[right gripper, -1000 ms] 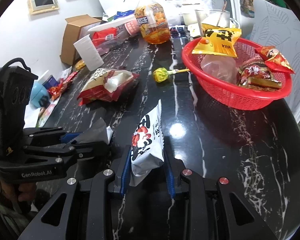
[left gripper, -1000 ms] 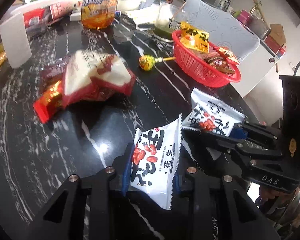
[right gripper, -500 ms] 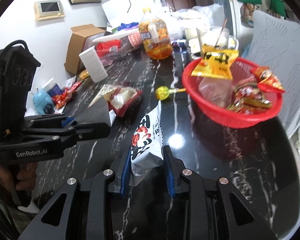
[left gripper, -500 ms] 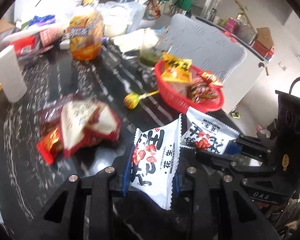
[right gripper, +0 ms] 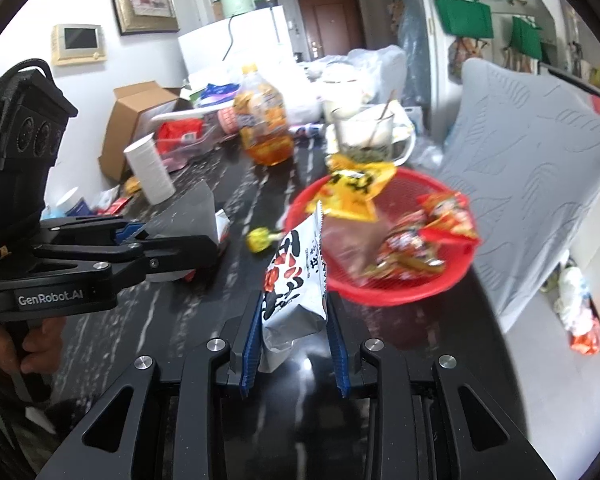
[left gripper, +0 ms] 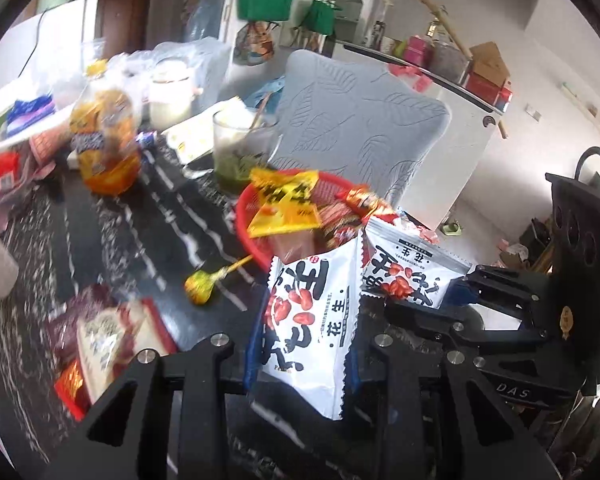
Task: Organize snacks
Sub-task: 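Carry both held white packets over the red mesh basket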
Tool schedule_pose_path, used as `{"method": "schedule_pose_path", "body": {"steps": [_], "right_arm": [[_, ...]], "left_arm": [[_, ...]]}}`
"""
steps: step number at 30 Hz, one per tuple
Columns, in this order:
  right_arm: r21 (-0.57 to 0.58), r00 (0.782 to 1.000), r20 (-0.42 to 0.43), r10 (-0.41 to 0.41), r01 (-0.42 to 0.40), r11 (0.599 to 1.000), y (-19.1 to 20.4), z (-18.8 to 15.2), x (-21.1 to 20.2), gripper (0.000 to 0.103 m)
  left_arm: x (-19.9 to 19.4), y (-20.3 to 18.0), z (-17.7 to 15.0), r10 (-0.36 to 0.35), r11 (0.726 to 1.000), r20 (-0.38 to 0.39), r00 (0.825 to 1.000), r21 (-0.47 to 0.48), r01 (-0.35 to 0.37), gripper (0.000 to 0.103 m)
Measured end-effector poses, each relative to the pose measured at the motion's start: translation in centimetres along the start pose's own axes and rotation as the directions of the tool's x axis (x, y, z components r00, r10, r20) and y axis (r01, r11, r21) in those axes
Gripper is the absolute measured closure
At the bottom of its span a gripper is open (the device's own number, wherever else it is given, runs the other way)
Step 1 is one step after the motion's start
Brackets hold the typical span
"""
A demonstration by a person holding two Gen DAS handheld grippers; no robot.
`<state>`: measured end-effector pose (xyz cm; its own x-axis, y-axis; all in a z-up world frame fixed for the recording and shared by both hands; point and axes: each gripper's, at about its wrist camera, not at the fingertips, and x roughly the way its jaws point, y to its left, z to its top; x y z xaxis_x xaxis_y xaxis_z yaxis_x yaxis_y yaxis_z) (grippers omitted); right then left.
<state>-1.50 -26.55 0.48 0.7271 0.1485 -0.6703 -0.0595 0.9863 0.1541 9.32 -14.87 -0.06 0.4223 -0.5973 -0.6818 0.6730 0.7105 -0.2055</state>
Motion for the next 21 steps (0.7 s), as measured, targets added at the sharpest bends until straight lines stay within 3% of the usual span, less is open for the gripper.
{"method": "schedule_pose_path", "body": {"steps": [9,15,21], "right_arm": [[-0.011,1.000,-0.009,-0.020,0.020,1.000,-2.6,1.2,0.7,0.073],[-0.039,0.999,-0.031,-0.045,0.044,0.998,-4.1,1.9,1.7,0.073],[-0.049,0.997,-0.047,-0.055,0.053,0.997,-5.2,2.4,2.7,0.073]], "left_arm": [[3.4,-1.7,2.4,-0.030,0.999,-0.033,0.999,0.044,0.031,0.071],[6.3,-1.9,3.2,-0.032,0.998,-0.104,0.994,0.047,0.037,0.071],[7.8,-1.9,3.9,0.008,0.998,-0.127,0.992,0.068,0.000,0.071]]}}
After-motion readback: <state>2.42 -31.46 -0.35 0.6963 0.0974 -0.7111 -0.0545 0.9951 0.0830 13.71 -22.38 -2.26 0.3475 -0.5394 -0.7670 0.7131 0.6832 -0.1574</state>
